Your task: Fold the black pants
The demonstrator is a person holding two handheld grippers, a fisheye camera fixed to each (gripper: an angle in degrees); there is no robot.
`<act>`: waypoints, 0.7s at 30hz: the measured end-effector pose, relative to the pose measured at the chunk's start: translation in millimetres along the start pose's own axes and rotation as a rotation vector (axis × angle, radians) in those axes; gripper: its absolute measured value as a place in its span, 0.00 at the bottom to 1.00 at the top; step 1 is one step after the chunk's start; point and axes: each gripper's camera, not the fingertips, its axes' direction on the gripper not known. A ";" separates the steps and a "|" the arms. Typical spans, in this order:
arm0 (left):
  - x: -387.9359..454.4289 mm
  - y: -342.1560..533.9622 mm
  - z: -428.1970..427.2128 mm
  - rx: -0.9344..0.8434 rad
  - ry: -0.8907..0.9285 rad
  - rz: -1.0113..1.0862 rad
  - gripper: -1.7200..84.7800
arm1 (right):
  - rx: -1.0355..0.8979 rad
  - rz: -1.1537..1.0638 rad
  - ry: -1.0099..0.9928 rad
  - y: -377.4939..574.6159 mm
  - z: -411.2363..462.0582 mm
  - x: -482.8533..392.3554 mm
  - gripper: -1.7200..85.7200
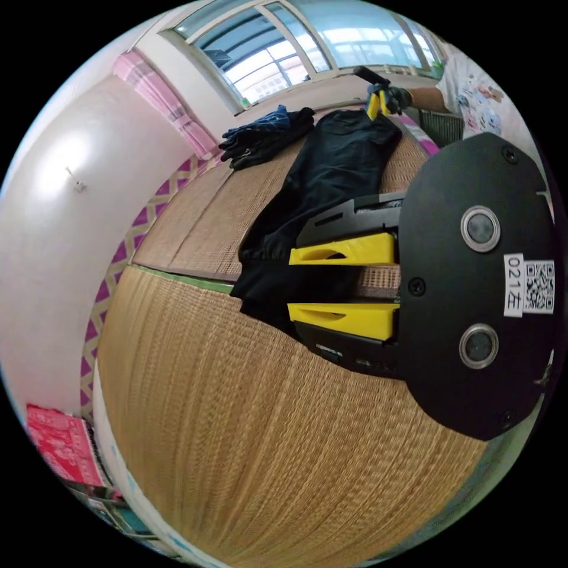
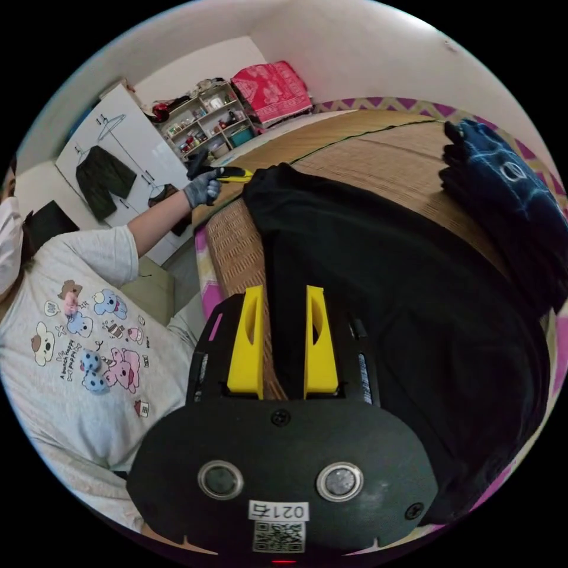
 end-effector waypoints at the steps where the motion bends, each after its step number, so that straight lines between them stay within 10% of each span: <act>1: -5.6 -5.2 6.6 -0.009 0.027 -0.045 0.12 | 0.004 -0.001 -0.024 -1.8 14.8 -0.8 0.14; 21: -58.9 -31.9 -8.2 0.076 0.087 -0.079 0.01 | -0.196 -0.103 0.288 63.3 143.2 -32.5 0.02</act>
